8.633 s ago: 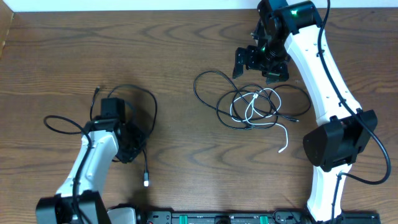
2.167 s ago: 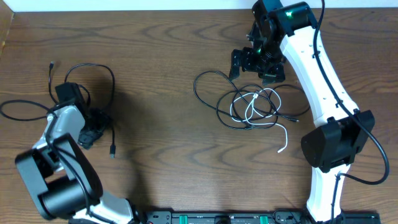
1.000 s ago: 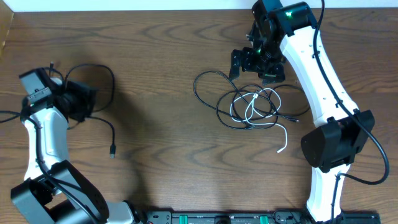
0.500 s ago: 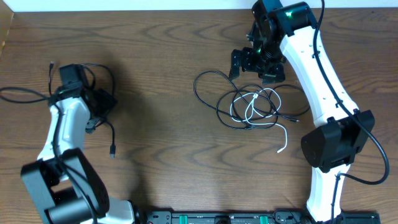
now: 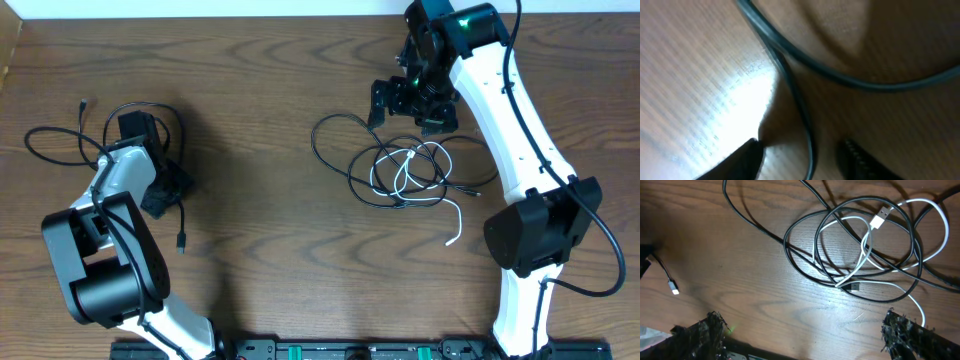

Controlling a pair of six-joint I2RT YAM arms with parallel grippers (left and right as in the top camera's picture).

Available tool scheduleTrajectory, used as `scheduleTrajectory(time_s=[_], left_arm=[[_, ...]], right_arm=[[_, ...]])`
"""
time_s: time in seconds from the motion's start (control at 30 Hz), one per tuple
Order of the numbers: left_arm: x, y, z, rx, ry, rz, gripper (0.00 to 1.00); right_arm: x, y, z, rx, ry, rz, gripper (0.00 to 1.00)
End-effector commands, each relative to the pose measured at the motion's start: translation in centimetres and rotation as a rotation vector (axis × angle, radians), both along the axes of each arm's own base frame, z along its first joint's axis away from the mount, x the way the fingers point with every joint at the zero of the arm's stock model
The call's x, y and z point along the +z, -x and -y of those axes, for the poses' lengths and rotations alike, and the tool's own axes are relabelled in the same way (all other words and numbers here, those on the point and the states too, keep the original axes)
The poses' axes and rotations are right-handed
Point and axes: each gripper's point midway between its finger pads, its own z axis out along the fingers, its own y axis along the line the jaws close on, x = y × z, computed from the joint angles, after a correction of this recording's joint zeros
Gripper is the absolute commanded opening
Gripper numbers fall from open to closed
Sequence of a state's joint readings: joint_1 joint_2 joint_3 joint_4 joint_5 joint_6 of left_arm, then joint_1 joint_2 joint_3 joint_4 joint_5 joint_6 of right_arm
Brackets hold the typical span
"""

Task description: Untangle cables

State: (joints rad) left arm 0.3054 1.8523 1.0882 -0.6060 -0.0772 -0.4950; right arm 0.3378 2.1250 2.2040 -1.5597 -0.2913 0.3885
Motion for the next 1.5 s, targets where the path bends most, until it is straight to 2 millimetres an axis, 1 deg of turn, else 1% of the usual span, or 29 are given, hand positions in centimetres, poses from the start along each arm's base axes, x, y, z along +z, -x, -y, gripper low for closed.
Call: scheduleTrajectory(time_s=[0.0,0.07,0.13,0.23,0.3,0.33,0.4,0.47,0.57,0.83,0.93,1.0,1.03,1.1,1.13,1.17,1.23,1.37,1.47], left_arm=[[-2.0,1.2,-0.1,0.001,0.002,-0.073,0.3],[-2.4,1.2,0.0,0.0,0.009,-0.078,0.08],[-2.5,0.9,0.2,-0.001,0.024,-0.066,0.08],[-1.7,-0.1,0.9,-0.002,0.076,-0.014,0.07],[-0.4,-1.4,1.2,0.008,0.131,0.053,0.07],[0.6,-2.3,1.3,0.032,0.17,0.103,0.08],[2.3,-3.3,1.0,0.102,0.228,0.178,0.07],[4.0,-3.9,0.2,0.196,0.275,0.249,0.07],[6.1,-4.1,-1.4,0.293,0.312,0.336,0.07],[10.9,-4.4,-6.7,0.408,0.37,0.583,0.07],[12.3,-4.7,-7.7,0.433,0.429,0.664,0.07],[12.3,-4.5,-8.1,0.443,0.431,0.671,0.08],[12.3,-4.4,-8.3,0.44,0.417,0.668,0.17],[12.0,-4.4,-8.5,0.397,0.371,0.656,0.51],[11.8,-4.3,-8.6,0.366,0.329,0.642,0.72],[11.7,-4.3,-8.6,0.356,0.314,0.635,0.76],[11.2,-4.0,-8.9,0.347,0.249,0.596,0.81],[9.7,-3.2,-9.4,0.369,0.133,0.504,0.84],[8.4,-3.5,-9.0,0.361,0.133,0.471,0.84]], right_arm=[[1.5,0.3,-0.2,0.018,-0.011,0.04,0.99],[1.5,0.3,-0.1,0.017,-0.011,0.04,0.99],[1.5,0.3,-0.1,0.017,-0.011,0.04,0.99],[1.5,0.3,-0.2,0.018,-0.011,0.04,0.99],[1.5,0.3,-0.2,0.018,-0.011,0.04,0.99],[1.5,0.3,-0.2,0.018,-0.011,0.04,0.99],[1.5,0.3,-0.1,0.017,-0.011,0.04,0.99],[1.5,0.3,-0.1,0.017,-0.011,0.04,0.99],[1.5,0.3,-0.2,0.018,-0.011,0.04,0.99],[1.5,0.3,-0.2,0.018,-0.011,0.04,0.99],[1.5,0.3,-0.2,0.018,-0.011,0.04,0.99],[1.5,0.3,-0.1,0.017,-0.011,0.04,0.99],[1.5,0.3,-0.2,0.018,-0.011,0.04,0.99],[1.5,0.3,-0.2,0.018,-0.011,0.04,0.99],[1.5,0.3,-0.2,0.018,-0.011,0.04,0.99],[1.5,0.3,-0.2,0.018,-0.011,0.04,0.99],[1.5,0.3,-0.2,0.018,-0.011,0.04,0.99],[1.5,0.3,-0.2,0.018,-0.011,0.04,0.99],[1.5,0.3,-0.1,0.017,-0.011,0.04,0.99]])
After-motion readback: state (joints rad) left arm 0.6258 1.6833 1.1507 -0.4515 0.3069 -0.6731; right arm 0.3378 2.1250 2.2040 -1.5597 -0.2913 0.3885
